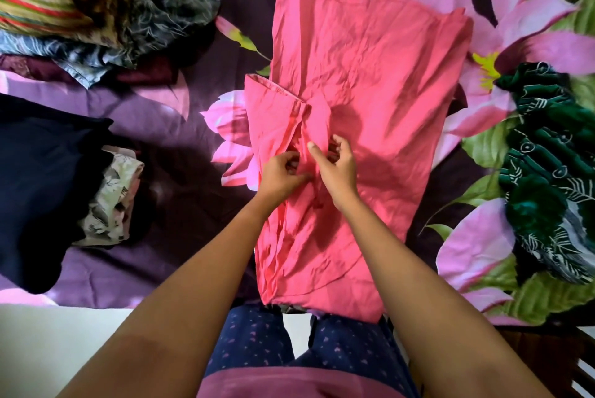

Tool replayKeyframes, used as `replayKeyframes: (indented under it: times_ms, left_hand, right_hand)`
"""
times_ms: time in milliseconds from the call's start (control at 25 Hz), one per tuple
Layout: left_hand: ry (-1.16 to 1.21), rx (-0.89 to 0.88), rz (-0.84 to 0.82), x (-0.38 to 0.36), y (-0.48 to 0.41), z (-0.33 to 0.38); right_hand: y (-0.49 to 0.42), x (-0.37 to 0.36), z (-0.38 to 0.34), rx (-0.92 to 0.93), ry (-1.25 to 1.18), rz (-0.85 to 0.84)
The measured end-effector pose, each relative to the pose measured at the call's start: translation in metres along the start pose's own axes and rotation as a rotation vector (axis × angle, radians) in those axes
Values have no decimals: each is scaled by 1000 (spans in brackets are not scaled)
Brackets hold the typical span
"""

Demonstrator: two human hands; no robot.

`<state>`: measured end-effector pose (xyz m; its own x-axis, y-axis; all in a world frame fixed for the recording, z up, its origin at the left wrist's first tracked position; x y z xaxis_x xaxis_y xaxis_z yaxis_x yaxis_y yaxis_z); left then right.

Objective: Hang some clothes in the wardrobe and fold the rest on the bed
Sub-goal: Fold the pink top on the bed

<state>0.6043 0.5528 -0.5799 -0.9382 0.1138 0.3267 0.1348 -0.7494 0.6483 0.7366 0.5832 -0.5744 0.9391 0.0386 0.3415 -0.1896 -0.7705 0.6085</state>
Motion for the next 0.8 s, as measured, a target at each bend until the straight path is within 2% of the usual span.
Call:
replayKeyframes:
  times_ms: [80, 120, 240, 280, 360, 440, 520, 600, 640, 720, 800]
  left_hand:
    - [123, 9, -79, -5, 5, 7]
    - [277, 91, -93, -6, 7, 5]
    - [872, 483, -113, -8, 12, 3]
    - [985, 560, -152, -8, 10, 3]
    - [1053, 612, -226, -4, 8, 6]
    - [1067, 627, -223, -1, 10, 11]
    - [1088, 609, -112, 1, 11, 13]
    - [1128, 532, 122, 8, 11, 6]
    - [1063, 428, 261, 14, 12, 3]
    - [628, 125, 420, 20, 19, 17]
    - [112, -242, 370, 1, 30, 48]
  right_hand:
    - [-12, 0, -2, -11, -26, 37]
    - [-15, 0, -4, -4, -19, 42]
    - [-16, -2, -8, 19, -108, -32]
    - [-14, -1, -9, 31, -141, -40]
    - [-9, 6, -10, 84, -173, 37]
    - [-3, 20, -4, 110, -120, 190]
    - [6, 37, 10, 85, -15, 364]
    - [13, 46, 27, 35, 13, 430]
    - [16, 48, 32, 27, 15, 427]
    - [20, 51, 41, 44, 1, 393]
    - [24, 57, 44, 49, -54, 393]
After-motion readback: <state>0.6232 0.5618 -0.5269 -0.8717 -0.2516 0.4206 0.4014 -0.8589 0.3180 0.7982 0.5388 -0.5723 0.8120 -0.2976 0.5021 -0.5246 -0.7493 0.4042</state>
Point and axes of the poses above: each hand's wrist, its own y-axis away from the middle knuckle, its own x-axis out of the back of the hand, z = x × y, the point moved 6 cm from there along -y, towards the middle knuckle
